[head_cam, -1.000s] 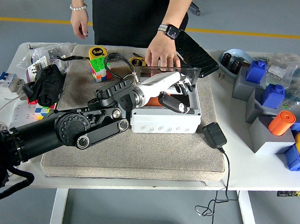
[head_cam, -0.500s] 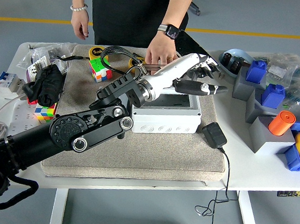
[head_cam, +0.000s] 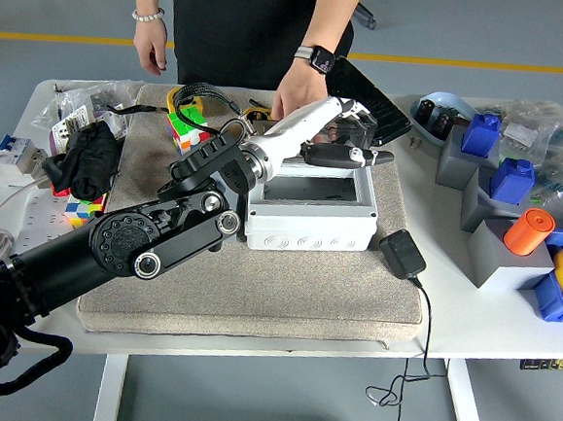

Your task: Fetch the battery,place it into the box,close the lid of the box

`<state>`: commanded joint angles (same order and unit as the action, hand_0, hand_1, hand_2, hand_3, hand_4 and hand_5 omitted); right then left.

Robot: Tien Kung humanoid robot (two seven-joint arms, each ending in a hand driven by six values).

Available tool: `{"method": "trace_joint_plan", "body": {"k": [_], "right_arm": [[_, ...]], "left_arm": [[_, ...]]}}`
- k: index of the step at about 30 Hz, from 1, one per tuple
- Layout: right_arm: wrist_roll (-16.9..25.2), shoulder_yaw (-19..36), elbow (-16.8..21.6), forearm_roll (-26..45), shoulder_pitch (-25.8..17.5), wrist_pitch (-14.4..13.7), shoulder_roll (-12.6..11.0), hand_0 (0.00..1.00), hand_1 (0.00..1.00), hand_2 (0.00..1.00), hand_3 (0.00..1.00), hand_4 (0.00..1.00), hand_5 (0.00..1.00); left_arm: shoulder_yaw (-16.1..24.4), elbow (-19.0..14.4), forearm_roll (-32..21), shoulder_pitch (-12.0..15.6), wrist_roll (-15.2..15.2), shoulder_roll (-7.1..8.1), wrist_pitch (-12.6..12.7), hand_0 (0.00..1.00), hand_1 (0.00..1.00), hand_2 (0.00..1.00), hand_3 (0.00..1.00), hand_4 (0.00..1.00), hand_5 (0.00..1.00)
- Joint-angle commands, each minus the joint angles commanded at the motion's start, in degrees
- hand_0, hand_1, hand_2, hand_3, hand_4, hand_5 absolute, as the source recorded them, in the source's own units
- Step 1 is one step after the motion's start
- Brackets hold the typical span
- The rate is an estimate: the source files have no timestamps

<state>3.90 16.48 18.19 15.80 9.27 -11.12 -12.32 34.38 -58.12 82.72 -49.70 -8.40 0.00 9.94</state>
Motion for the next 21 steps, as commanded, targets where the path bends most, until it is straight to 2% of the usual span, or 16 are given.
{"method": "trace_joint_plan", "body": {"k": [1,6,7,12,13,21], "right_arm": [[0.0,0.1,0.0,-0.1,0.0,0.0,0.0,0.734,0.696,0.687,0.609,0.998,0.486],[0.1,0.3,0.1,-0.2,0.0,0.0,0.0,0.734,0.696,0.687,0.609,0.998,0.486],[0.0,0.3,0.0,-0.2,0.0,0.0,0.0,0.734,0.695,0.687,0.609,0.998,0.487],[-0.1,0.2,0.0,0.0,-0.2,0.1,0.0,0.734,0.695,0.687,0.609,0.998,0.487],[-0.1,0.2,0.0,0.0,-0.2,0.1,0.0,0.733,0.694,0.687,0.609,0.998,0.487],[0.0,0.2,0.0,-0.1,0.0,0.0,0.0,0.734,0.694,0.687,0.61,0.998,0.486]], "left_arm": [[0.0,-0.1,0.1,0.0,-0.3,0.0,-0.2,0.864,0.84,0.811,0.827,0.998,0.714],[0.3,-1.8,0.6,0.5,-2.1,0.0,-1.3,0.864,0.84,0.811,0.827,0.998,0.714],[0.4,-2.4,0.6,0.7,-2.4,0.0,-1.5,0.626,0.712,0.725,0.766,0.998,0.709],[0.9,-4.6,0.1,1.3,-2.1,0.0,-1.4,0.626,0.712,0.725,0.766,0.998,0.709],[1.1,-4.8,0.0,1.3,-1.9,0.0,-1.3,0.538,0.675,0.707,0.751,0.998,0.706],[3.6,-5.2,-0.2,0.7,-0.5,0.0,-0.5,0.555,0.702,0.712,0.754,0.998,0.725]]}}
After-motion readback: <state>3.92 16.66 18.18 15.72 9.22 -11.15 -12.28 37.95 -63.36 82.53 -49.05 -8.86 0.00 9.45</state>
